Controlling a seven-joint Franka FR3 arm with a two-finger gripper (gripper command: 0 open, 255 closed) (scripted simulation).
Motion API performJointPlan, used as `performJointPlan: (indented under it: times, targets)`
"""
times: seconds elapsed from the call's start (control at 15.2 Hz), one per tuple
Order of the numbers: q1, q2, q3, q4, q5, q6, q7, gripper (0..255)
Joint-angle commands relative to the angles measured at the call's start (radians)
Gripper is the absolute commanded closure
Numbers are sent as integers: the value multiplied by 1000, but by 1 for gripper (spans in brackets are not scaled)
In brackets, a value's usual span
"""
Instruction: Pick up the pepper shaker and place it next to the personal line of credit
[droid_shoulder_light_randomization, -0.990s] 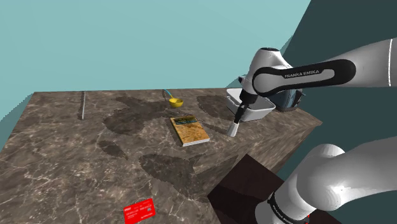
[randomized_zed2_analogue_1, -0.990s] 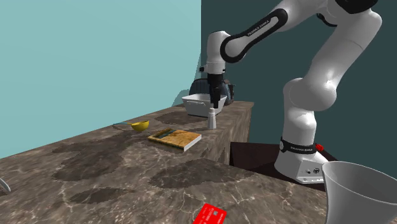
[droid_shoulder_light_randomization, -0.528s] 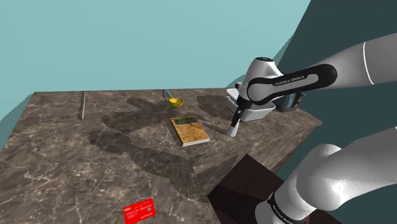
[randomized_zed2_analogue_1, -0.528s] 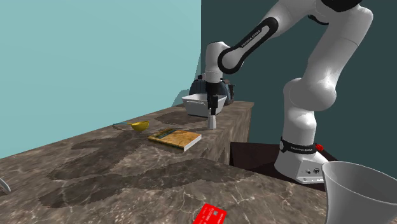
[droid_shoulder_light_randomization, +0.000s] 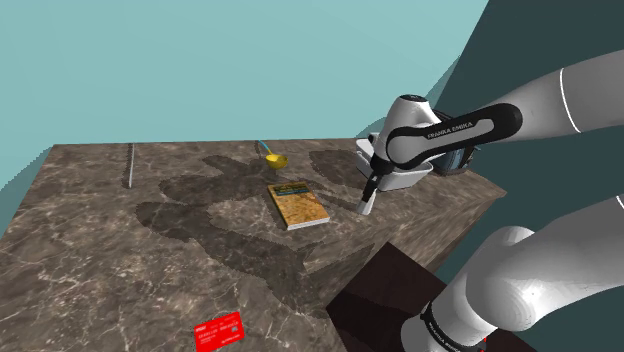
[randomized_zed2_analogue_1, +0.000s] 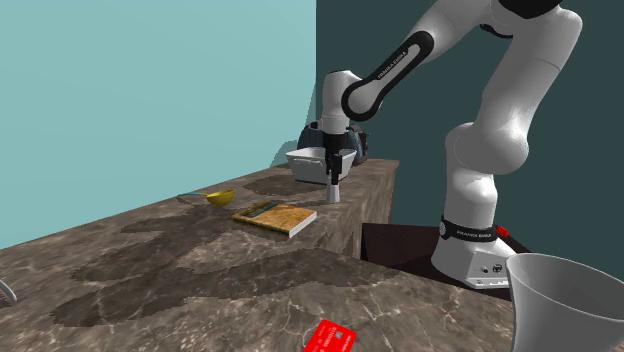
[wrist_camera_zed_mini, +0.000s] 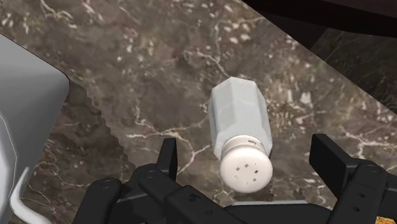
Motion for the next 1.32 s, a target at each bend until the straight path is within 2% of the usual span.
performJointPlan:
  times: [0.0,0.07,0.66,1.25]
  targets:
    - [0,0,0,0,0,0,0,0]
    - [0,0,0,0,0,0,0,255]
    - [0,0,0,0,0,0,0,255]
    - [1,-87,22,64,13,-150,-8,255]
